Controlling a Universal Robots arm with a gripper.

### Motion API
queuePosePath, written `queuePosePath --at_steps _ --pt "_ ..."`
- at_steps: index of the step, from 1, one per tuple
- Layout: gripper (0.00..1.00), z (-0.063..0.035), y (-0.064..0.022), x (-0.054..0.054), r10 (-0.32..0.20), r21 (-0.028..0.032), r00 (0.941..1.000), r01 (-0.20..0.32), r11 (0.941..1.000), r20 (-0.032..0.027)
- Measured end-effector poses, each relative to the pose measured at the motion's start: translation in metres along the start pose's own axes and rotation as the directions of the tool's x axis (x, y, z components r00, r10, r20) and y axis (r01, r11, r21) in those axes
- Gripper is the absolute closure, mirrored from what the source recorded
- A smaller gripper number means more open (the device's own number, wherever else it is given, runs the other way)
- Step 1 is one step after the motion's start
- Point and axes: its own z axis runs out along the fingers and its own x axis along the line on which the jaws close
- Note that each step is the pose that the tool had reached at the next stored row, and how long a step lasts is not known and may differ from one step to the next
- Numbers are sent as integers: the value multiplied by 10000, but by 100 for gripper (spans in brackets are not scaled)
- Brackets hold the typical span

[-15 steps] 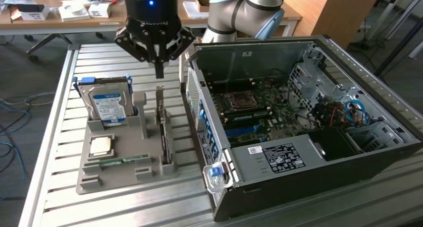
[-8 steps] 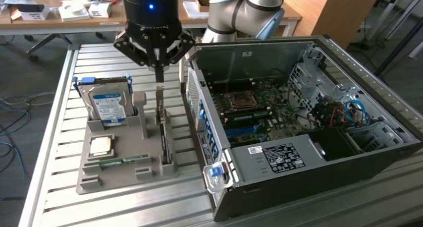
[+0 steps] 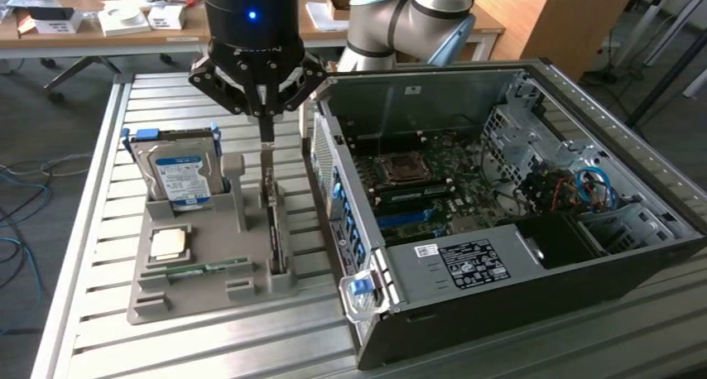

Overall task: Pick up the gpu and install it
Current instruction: 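Reach for the gpu, then pick up the gpu and move the gpu toward the slot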

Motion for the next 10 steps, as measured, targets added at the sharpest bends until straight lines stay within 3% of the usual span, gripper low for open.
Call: queuePosePath --at_steps 10 --pt "89 0 0 0 -1 0 10000 1 10000 0"
